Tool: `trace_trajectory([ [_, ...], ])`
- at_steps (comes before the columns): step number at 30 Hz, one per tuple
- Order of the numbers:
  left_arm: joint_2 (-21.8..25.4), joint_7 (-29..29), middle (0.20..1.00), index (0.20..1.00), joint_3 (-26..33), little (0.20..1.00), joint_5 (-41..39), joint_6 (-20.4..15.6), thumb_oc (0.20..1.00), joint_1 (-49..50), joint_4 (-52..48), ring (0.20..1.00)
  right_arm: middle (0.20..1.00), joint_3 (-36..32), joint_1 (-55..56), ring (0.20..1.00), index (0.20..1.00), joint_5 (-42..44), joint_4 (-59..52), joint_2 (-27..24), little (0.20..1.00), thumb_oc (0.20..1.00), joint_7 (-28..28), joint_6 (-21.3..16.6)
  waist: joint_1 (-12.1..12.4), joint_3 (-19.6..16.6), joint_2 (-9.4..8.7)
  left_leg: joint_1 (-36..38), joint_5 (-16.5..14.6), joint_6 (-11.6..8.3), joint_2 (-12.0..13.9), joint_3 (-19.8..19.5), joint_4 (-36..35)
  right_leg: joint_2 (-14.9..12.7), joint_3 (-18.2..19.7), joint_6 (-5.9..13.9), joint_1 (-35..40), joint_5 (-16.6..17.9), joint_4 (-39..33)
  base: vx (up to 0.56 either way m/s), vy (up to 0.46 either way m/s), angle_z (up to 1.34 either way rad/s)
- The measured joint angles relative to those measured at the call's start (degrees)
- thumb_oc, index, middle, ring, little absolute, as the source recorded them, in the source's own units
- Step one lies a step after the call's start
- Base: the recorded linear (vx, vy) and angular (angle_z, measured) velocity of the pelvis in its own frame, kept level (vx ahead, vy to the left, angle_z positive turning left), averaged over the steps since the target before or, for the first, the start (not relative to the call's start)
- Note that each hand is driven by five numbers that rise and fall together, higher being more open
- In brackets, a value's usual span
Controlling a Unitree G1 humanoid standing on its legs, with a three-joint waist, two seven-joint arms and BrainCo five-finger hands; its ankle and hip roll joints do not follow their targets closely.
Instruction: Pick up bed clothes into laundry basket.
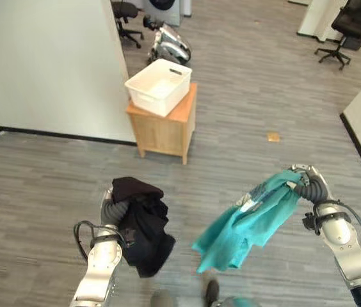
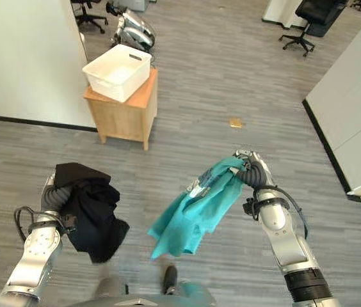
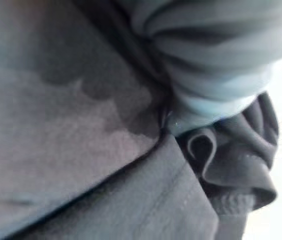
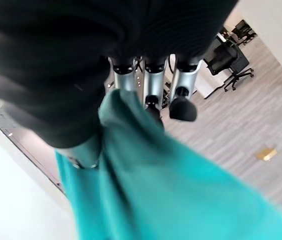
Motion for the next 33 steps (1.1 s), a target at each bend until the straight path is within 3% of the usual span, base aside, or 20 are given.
trace_trajectory([
  [1, -0.07, -0.15, 0.200, 0.200, -0.09, 0.200, -0.11, -0.01, 0.200, 0.12, -0.08, 0.200, 0.200, 0.67, -0.41, 0.200, 0.200, 0.00, -0.10, -0.02, 0.200, 0.200, -0.05, -0.14, 0.24, 0.11, 0.33, -0.95, 0.53, 0.30, -0.06, 0.44, -4.66, 0.20, 0.11, 0.22, 1.42, -0.15, -1.30, 0.54, 0.193, -0.75],
  [2, -0.50, -0.31, 0.200, 0.200, -0.06, 0.200, -0.15, -0.04, 0.200, 0.17, -0.34, 0.200, 0.200, 1.66, -0.46, 0.200, 0.200, -0.01, -0.26, -0.37, 0.200, 0.200, 0.08, -0.31, 0.33, 0.25, 1.00, -1.95, 3.49, 0.93, -0.22, 1.45, -11.91, 0.89, 0.22, 1.04, 3.43, -0.91, -2.32, 0.54, 0.191, -0.49],
  [4, -1.27, -0.87, 0.200, 0.200, 0.04, 0.200, -0.23, -0.98, 0.200, 0.11, 0.18, 0.200, 0.200, 3.65, -0.48, 0.200, 0.200, -0.22, 0.03, -0.92, 0.200, 0.200, -0.15, -0.23, 0.65, 0.10, 3.28, -3.67, 6.76, 1.20, 0.34, 3.98, -24.77, 1.97, -0.98, 1.86, 6.14, -4.59, -2.46, 0.64, 0.214, -0.24],
  [5, -1.99, -1.03, 0.200, 0.200, 0.07, 0.200, -0.24, -1.02, 0.200, -0.09, 0.15, 0.200, 0.200, 3.83, -0.38, 0.200, 0.200, -0.33, 0.32, -0.96, 0.200, 0.200, -0.06, -0.04, 1.12, 0.54, 3.97, -4.63, 9.39, 1.07, 0.37, 6.19, -29.31, 2.19, -1.25, 2.44, 8.23, -6.16, -2.43, 0.69, 0.217, -0.07],
  [6, -2.28, -1.07, 0.200, 0.200, 0.30, 0.200, -0.27, -1.14, 0.200, -0.26, 0.45, 0.200, 0.200, 4.23, -0.52, 0.200, 0.200, -1.54, 0.15, -1.04, 0.200, 0.200, -0.14, 0.08, 1.69, 0.19, 4.08, -4.39, 9.85, 1.30, 0.89, 12.88, -32.25, 2.00, -1.64, 2.80, 8.81, -7.65, -2.46, 0.51, 0.156, -0.02],
  [7, -2.43, -1.08, 0.200, 0.200, 0.29, 0.200, -0.26, -1.10, 0.200, -0.49, 0.52, 0.200, 0.200, 4.36, -0.72, 0.200, 0.200, -2.11, 0.11, -1.23, 0.200, 0.200, -0.15, 0.10, 1.75, 0.23, 4.12, -4.42, 10.45, 1.85, 1.13, 15.32, -33.65, 1.85, -2.07, 3.23, 9.68, -8.49, -2.46, 0.57, 0.175, 0.02],
  [8, -2.26, -1.13, 0.200, 0.200, 0.37, 0.200, -0.25, -0.93, 0.200, -0.73, 0.63, 0.200, 0.200, 5.13, -1.04, 0.200, 0.200, -2.58, -0.02, -1.53, 0.200, 0.200, -0.19, 0.27, 2.37, 0.10, 3.36, -3.18, 13.72, 5.38, 2.08, 22.47, -33.91, 0.97, -2.66, 4.24, 11.47, -10.17, -2.44, 0.41, 0.108, 0.25],
  [9, -2.41, -1.37, 0.200, 0.200, 0.49, 0.200, -0.22, -0.68, 0.200, -0.79, 0.90, 0.200, 0.200, 5.70, -1.61, 0.200, 0.200, -3.51, -0.11, -1.64, 0.200, 0.200, 0.04, 0.60, 2.34, 0.09, 2.78, -1.22, 15.83, 8.57, 1.41, 24.66, -33.75, -0.10, -3.24, 4.80, 13.33, -10.28, -1.94, 0.59, 0.145, 0.19],
  [11, -1.93, -1.39, 0.200, 0.200, 1.03, 0.200, -0.20, -0.76, 0.200, -0.14, 0.50, 0.200, 0.200, 6.86, -3.84, 0.200, 0.200, -5.05, -0.26, -1.22, 0.200, 0.200, 0.21, 0.98, 4.52, 0.15, 2.49, 1.47, 15.91, 11.62, 0.64, 24.08, -32.22, -1.97, -2.72, 6.62, 14.23, -9.83, 2.01, 0.47, 0.098, -0.23],
  [13, -1.49, -1.19, 0.200, 0.200, 1.68, 0.200, -0.19, -0.76, 0.200, -1.22, 1.66, 0.200, 0.200, 10.01, -8.08, 0.200, 0.200, -6.99, -0.45, -1.36, 0.200, 0.200, 0.19, 1.04, 6.39, 0.13, 1.92, 5.91, 14.04, 10.94, -0.86, 23.42, -32.58, -4.46, -4.84, 10.29, 11.69, -9.82, 14.87, 0.51, 0.122, -0.19],
  [14, -1.40, -1.10, 0.200, 0.200, 1.59, 0.200, -0.17, -0.79, 0.200, -2.33, 2.42, 0.200, 0.200, 10.78, -10.14, 0.200, 0.200, -7.22, -0.43, -1.33, 0.200, 0.200, 0.14, 1.03, 6.65, 0.10, 1.82, 8.02, 13.46, 10.56, -1.87, 22.16, -33.61, -5.53, -5.49, 12.92, 9.22, -8.45, 23.17, 0.56, 0.091, 0.47],
  [15, -0.95, -0.51, 0.200, 0.200, 1.08, 0.200, -0.15, -0.81, 0.200, -4.33, 3.15, 0.200, 0.200, 11.84, -13.42, 0.200, 0.200, -8.14, -0.66, -1.80, 0.200, 0.200, -0.08, 1.14, 6.26, 0.76, 1.93, 9.92, 12.99, 11.25, -3.56, 18.28, -34.69, -5.34, -5.08, 12.77, 4.07, -4.21, 36.52, 0.41, 0.046, 1.05],
  [16, -0.20, -0.01, 0.200, 0.200, 0.29, 0.200, -0.14, -0.76, 0.200, -5.84, 3.63, 0.200, 0.200, 12.14, -15.60, 0.200, 0.200, -8.82, -0.64, -1.76, 0.200, 0.200, -0.28, 1.16, 4.45, 1.18, 2.15, 10.64, 12.84, 11.91, -3.92, 14.99, -35.82, -4.72, -4.69, 12.17, 1.30, -3.62, 42.62, 0.23, -0.060, 1.24],
  [18, 0.68, 0.77, 0.200, 0.200, 0.21, 0.200, 0.05, -0.97, 0.200, -7.77, 3.86, 0.200, 0.200, 12.88, -21.14, 0.200, 0.200, -9.08, -0.27, -1.73, 0.200, 0.200, -0.85, 1.03, 4.56, 1.76, 3.04, 13.29, 13.59, 11.90, -3.65, 13.29, -37.47, -5.60, -4.92, 11.85, -4.74, -7.37, 45.82, 0.25, -0.146, 0.97],
  [20, 3.25, 1.09, 0.200, 0.200, 0.69, 0.200, -0.36, -1.01, 0.200, -8.35, 4.21, 0.200, 0.200, 14.44, -29.16, 0.200, 0.200, -9.04, 2.02, -4.56, 0.200, 0.200, -2.47, 1.22, 4.35, 1.87, 3.26, 14.28, 13.23, 9.69, -4.34, 8.26, -38.26, -10.52, -8.31, 11.65, -8.95, -10.17, 38.92, 0.37, -0.242, 1.10],
  [22, 4.97, 1.13, 0.200, 0.200, 1.46, 0.200, -0.44, -1.32, 0.200, -8.87, 4.84, 0.200, 0.200, 15.94, -34.70, 0.200, 0.200, -9.00, 6.61, -8.00, 0.200, 0.200, -3.56, 1.30, 4.01, 1.79, 3.18, 14.34, 13.37, 9.71, -4.48, 5.48, -38.20, -12.35, -10.02, 12.46, -8.67, -9.52, 26.51, 0.42, -0.275, 1.13],
  [24, 7.50, 1.33, 0.200, 0.200, 2.87, 0.200, -2.78, -1.91, 0.200, -8.60, 6.58, 0.200, 0.200, 17.15, -40.10, 0.200, 0.200, -8.73, 14.96, -10.06, 0.200, 0.200, -4.23, 1.97, 5.86, 1.28, 2.19, 14.87, 12.39, 7.86, -5.09, 1.07, -38.96, -14.03, -9.94, 13.21, -8.60, -4.67, 12.78, 0.50, -0.256, 0.98],
  [26, 8.47, 1.49, 0.200, 0.200, 4.66, 0.200, -4.56, -2.14, 0.200, -8.94, 9.72, 0.200, 0.200, 18.07, -44.71, 0.200, 0.200, -8.40, 23.81, -11.60, 0.200, 0.200, -4.73, 3.04, 5.52, 1.11, 1.75, 14.98, 12.03, 7.58, -5.03, -2.01, -39.34, -13.81, -9.10, 14.08, -6.92, 1.35, 0.02, 0.45, -0.161, 0.94],
  [28, 9.00, 2.11, 0.200, 0.200, 7.18, 0.200, -5.03, -2.15, 0.200, -8.38, 13.54, 0.200, 0.200, 19.25, -49.61, 0.200, 0.200, -7.05, 32.31, -13.01, 0.200, 0.200, -5.52, 4.39, 5.24, 1.21, 1.92, 15.61, 11.47, 7.30, -4.22, -5.21, -39.38, -14.58, -8.42, 15.17, -9.05, 7.83, -3.02, 0.51, -0.131, 0.71],
  [33, 9.07, 3.10, 0.200, 0.200, 7.69, 0.200, -7.11, -2.17, 0.200, -7.99, 17.72, 0.200, 0.200, 21.77, -58.89, 0.200, 0.200, -6.21, 46.54, -14.37, 0.200, 0.200, -8.83, 5.15, 3.65, 1.19, 1.73, 18.04, 9.96, 4.77, -1.43, -11.92, -39.38, -14.98, -7.90, 15.46, -13.79, 13.05, -3.02, 0.39, -0.165, 0.65],
])
